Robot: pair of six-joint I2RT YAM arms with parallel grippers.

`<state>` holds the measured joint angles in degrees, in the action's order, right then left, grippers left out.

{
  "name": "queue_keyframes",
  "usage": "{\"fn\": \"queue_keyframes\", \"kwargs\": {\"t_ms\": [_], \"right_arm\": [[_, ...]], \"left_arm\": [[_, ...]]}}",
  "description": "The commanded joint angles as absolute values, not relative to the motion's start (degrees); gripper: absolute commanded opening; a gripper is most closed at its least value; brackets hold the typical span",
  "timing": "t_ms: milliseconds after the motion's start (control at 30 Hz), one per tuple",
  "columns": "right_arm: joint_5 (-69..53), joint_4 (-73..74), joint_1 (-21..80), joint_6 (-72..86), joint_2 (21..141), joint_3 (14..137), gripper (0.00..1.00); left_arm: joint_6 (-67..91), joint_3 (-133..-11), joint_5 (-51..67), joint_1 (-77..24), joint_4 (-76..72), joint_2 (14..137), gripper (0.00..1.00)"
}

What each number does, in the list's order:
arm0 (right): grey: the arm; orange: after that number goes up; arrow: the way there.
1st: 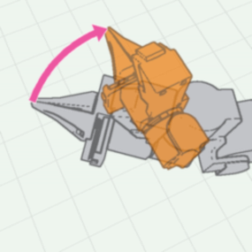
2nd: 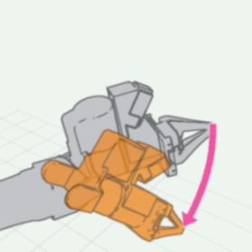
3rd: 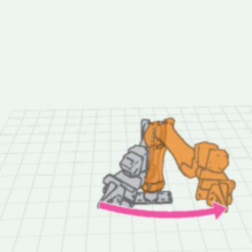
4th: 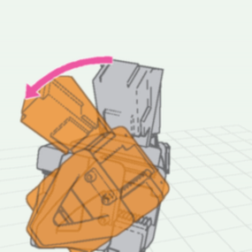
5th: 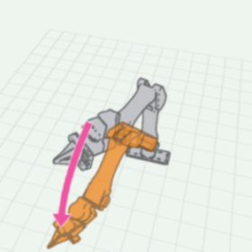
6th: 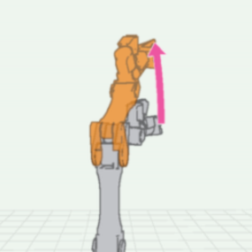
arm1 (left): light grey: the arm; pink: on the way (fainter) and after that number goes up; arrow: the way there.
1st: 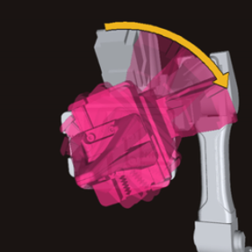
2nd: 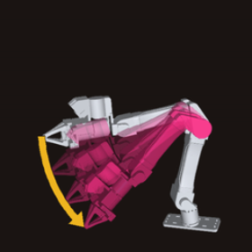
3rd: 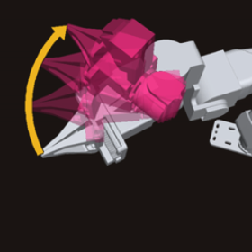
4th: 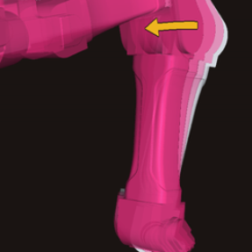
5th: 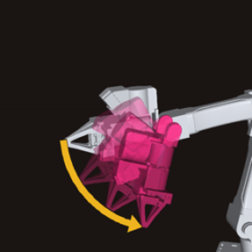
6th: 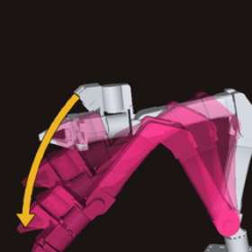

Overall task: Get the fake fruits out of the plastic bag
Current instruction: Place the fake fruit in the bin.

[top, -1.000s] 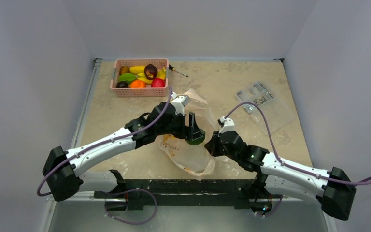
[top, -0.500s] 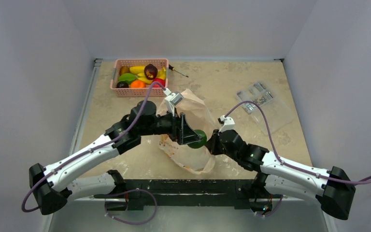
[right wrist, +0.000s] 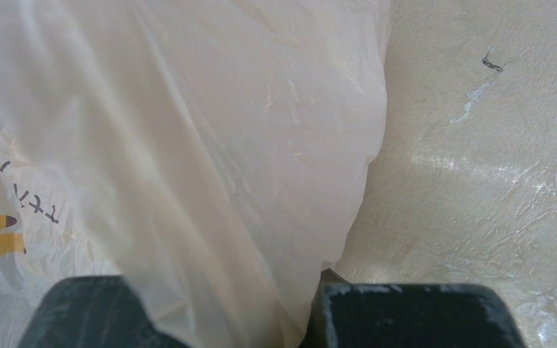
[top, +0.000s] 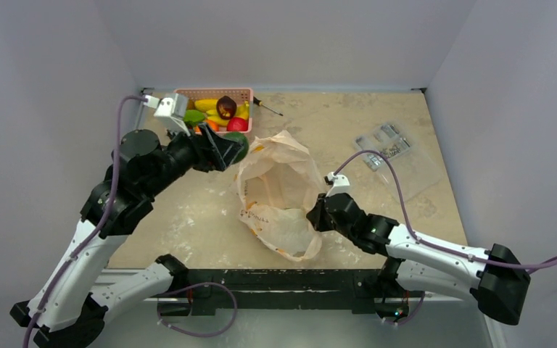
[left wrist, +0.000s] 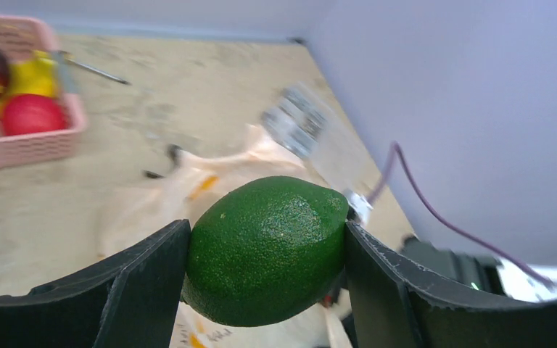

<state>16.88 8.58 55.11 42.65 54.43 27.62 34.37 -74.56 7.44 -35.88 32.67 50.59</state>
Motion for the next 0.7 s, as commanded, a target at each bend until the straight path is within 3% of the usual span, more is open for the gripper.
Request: {"fn": "queue_keyframes", "kwargs": {"t_ms": [0, 100, 233, 500, 667], "right_arm": [[18.27, 7.13, 55.1, 42.56, 54.88, 30.36, 0.0], [18.83, 6.61, 54.96, 42.32, 55.22, 30.14, 0.0], [18.64, 6.38, 54.77, 41.81, 56.29, 30.28, 0.0], [18.45, 5.87, 54.34, 40.71, 57.07, 29.6, 0.0], [17.84, 5.36, 53.52, 40.08, 56.82, 28.91, 0.0]], "left_arm": [[28.31, -80.13, -20.53, -34.44, 40.85, 51.27, 0.0], [26.28, -79.53, -32.41, -33.75, 38.43, 53.29, 0.0], [26.82, -76.36, -38.41, -29.78, 33.98, 57.84, 0.0], [36.25, -65.83, -32.46, -17.7, 17.71, 68.84, 0.0], [33.47, -67.21, -28.54, -12.81, 2.88, 79.78, 0.0]]}}
